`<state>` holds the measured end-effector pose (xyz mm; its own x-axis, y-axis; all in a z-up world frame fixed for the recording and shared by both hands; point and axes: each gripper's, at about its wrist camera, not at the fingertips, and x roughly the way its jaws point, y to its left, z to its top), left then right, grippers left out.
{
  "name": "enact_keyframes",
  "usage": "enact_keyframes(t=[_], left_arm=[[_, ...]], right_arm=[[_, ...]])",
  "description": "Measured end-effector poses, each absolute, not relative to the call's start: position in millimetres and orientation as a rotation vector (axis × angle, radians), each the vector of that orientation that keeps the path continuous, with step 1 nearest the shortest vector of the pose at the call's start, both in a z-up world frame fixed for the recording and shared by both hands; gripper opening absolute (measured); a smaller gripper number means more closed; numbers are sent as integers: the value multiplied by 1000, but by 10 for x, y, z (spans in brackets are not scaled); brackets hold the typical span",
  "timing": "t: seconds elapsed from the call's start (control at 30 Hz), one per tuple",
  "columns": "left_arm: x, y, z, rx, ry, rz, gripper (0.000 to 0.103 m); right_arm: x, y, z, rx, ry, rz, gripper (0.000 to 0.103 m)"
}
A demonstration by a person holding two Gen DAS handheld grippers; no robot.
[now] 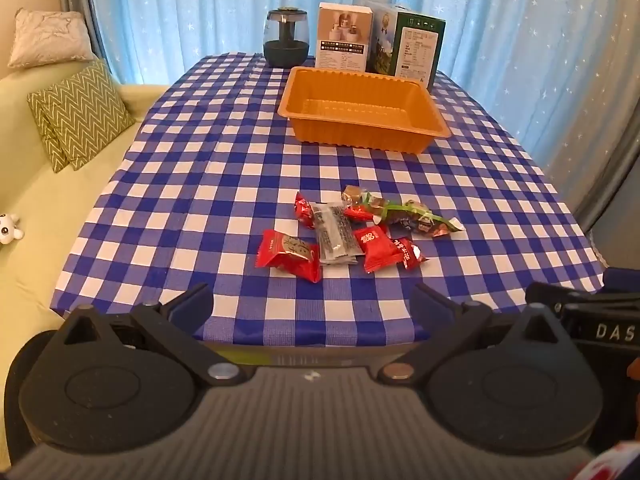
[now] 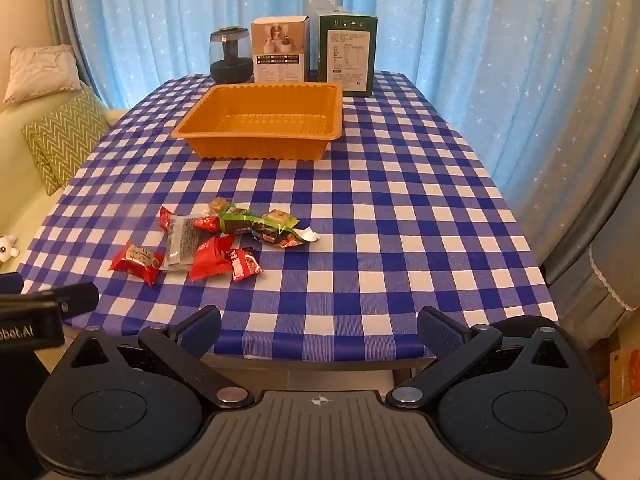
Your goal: Organize snacks
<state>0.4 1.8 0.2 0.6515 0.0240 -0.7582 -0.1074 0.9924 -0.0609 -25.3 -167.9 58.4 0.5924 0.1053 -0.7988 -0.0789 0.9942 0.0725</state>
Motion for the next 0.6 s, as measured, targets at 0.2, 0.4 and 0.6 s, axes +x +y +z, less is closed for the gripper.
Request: enact_keyframes(t=[0.2, 0.4, 0.6], left_arm=[[-34, -95, -18, -70, 843, 67, 103], [-27, -50, -22, -78, 839, 55, 103], [-23, -54, -25, -76, 838, 58, 103]], right_arm=[[-243, -1649, 568, 34, 940, 118, 103], [-235, -1668, 604, 47, 916, 108, 103], [-225, -1680, 616, 47, 913, 109, 103]])
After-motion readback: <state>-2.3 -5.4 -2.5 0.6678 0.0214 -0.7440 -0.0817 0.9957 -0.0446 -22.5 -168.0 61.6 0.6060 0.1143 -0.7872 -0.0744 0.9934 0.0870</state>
